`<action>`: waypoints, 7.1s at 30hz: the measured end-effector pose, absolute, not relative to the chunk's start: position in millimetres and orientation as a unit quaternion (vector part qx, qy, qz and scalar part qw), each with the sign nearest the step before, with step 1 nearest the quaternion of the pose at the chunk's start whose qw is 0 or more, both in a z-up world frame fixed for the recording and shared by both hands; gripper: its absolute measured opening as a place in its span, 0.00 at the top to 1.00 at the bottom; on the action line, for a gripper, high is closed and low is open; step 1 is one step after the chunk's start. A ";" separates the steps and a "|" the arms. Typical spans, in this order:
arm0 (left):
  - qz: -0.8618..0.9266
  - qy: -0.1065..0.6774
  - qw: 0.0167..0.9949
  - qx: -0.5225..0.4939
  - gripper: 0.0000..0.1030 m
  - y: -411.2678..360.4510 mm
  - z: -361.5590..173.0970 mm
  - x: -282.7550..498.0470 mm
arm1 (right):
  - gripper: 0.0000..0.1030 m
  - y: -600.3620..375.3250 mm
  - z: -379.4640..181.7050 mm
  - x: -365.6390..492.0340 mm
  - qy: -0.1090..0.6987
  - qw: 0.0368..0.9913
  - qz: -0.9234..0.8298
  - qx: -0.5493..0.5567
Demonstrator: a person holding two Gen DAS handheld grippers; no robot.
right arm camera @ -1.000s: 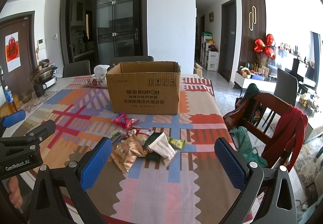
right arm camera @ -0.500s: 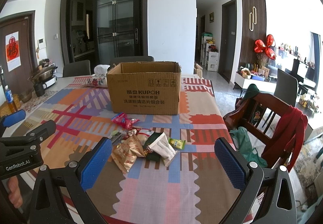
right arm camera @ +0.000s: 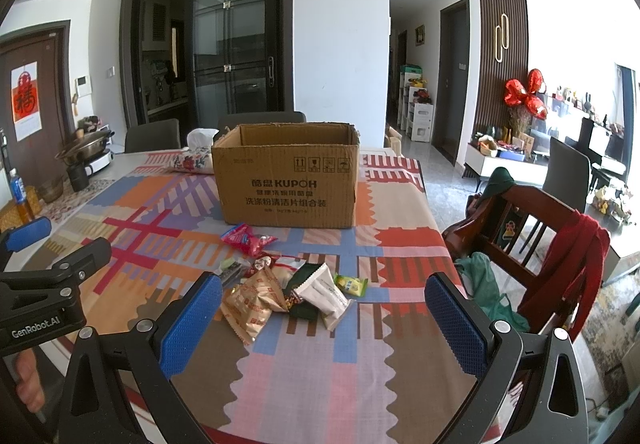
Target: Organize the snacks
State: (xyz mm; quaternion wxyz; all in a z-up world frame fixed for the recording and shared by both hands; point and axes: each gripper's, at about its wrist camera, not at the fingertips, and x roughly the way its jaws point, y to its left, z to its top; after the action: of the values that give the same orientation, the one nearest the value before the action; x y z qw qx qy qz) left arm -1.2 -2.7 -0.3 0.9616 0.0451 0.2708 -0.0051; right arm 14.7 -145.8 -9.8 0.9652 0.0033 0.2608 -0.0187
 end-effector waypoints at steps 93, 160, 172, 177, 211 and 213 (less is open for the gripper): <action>-0.182 0.473 0.862 0.001 0.83 -23.6 -129.6 138.4 | 0.59 -115.3 -128.8 147.7 0.455 0.874 0.157 0.073; -0.141 0.344 0.928 0.020 0.60 -51.5 28.3 323.3 | 0.41 -161.8 39.8 318.0 0.313 0.945 0.088 0.011; -0.129 0.303 0.943 0.046 0.38 -46.4 44.6 261.3 | 0.34 -160.9 43.8 280.0 0.283 0.955 0.089 -0.004; -0.124 0.282 0.950 0.048 0.30 -42.8 53.0 225.6 | 0.34 -157.7 50.1 248.0 0.263 0.960 0.096 -0.009; -0.180 0.391 0.900 0.064 0.28 -60.2 -56.8 104.2 | 0.29 -164.8 -46.4 120.1 0.363 0.927 0.092 -0.027; -0.184 0.404 0.893 0.065 0.28 -61.9 -69.0 108.3 | 0.29 -166.2 -56.9 121.1 0.376 0.922 0.088 -0.025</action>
State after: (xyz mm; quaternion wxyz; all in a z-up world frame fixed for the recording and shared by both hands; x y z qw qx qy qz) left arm 108.3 -61.9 -69.0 0.8935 0.0653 0.4045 -0.1840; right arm 121.1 -166.2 -56.9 0.9222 -0.0251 0.3758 0.0878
